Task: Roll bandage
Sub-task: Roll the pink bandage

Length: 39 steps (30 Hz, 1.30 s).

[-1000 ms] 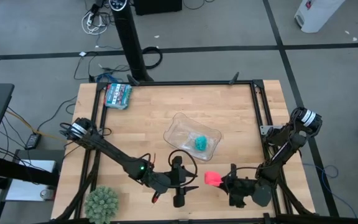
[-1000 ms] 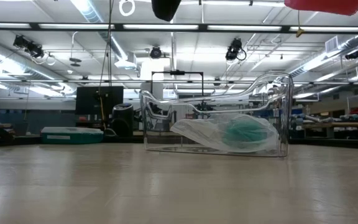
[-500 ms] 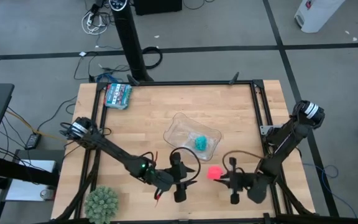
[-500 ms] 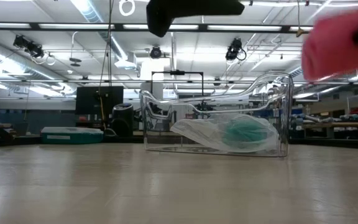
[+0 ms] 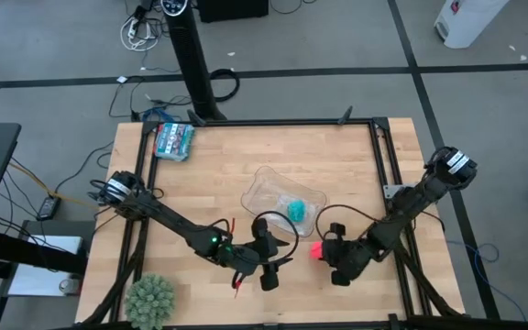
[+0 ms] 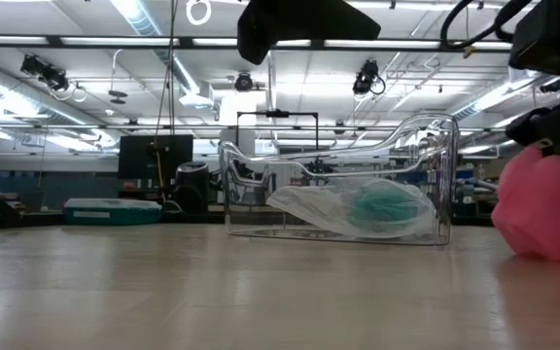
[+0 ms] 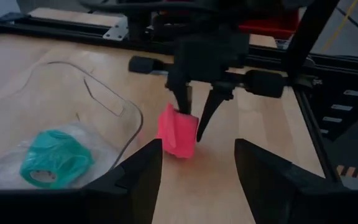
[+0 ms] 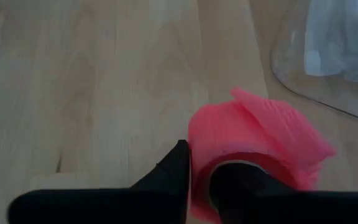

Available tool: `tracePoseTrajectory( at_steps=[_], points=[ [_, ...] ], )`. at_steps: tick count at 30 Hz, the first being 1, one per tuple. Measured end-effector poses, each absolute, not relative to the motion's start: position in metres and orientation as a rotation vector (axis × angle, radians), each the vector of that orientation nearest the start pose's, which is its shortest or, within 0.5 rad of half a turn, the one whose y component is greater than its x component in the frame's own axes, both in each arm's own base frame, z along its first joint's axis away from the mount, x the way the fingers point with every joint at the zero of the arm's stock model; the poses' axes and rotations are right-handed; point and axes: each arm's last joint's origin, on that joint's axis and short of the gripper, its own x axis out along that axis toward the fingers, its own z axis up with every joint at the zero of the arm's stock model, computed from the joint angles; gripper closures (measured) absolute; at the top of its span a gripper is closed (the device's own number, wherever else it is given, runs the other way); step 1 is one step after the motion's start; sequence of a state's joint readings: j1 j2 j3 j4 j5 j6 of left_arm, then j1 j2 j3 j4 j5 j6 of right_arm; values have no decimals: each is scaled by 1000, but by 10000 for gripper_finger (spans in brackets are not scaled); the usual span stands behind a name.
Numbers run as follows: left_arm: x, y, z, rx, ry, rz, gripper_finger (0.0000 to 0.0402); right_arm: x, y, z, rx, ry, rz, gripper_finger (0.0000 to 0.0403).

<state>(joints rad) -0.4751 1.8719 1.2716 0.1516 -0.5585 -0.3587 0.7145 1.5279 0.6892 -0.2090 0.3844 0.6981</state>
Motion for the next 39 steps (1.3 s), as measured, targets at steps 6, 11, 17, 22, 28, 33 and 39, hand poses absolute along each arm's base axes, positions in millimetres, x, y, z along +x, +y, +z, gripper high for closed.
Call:
tracePoseTrajectory(
  at_steps=[6, 11, 17, 22, 28, 33, 39],
  points=[
    [390, -182, 208, -111, 324, 156, 195, 212, 149, 140, 78, 1024, -31, 274],
    [407, -188, 172, -109, 265, 134, 195, 214, 142, 139, 108, 1086, -19, 250],
    [415, -186, 151, -123, 240, 143, 195, 213, 137, 148, 115, 1085, 47, 236],
    [417, -185, 152, -133, 214, 142, 195, 211, 128, 164, 144, 1153, 95, 221],
    [419, -183, 155, -132, 183, 141, 195, 212, 116, 189, 106, 1242, 7, 216],
    [419, -182, 155, -133, 190, 144, 195, 216, 119, 199, 127, 1264, 70, 221],
    [418, -183, 154, -144, 195, 145, 195, 213, 120, 196, 102, 1341, 22, 223]
  ],
)
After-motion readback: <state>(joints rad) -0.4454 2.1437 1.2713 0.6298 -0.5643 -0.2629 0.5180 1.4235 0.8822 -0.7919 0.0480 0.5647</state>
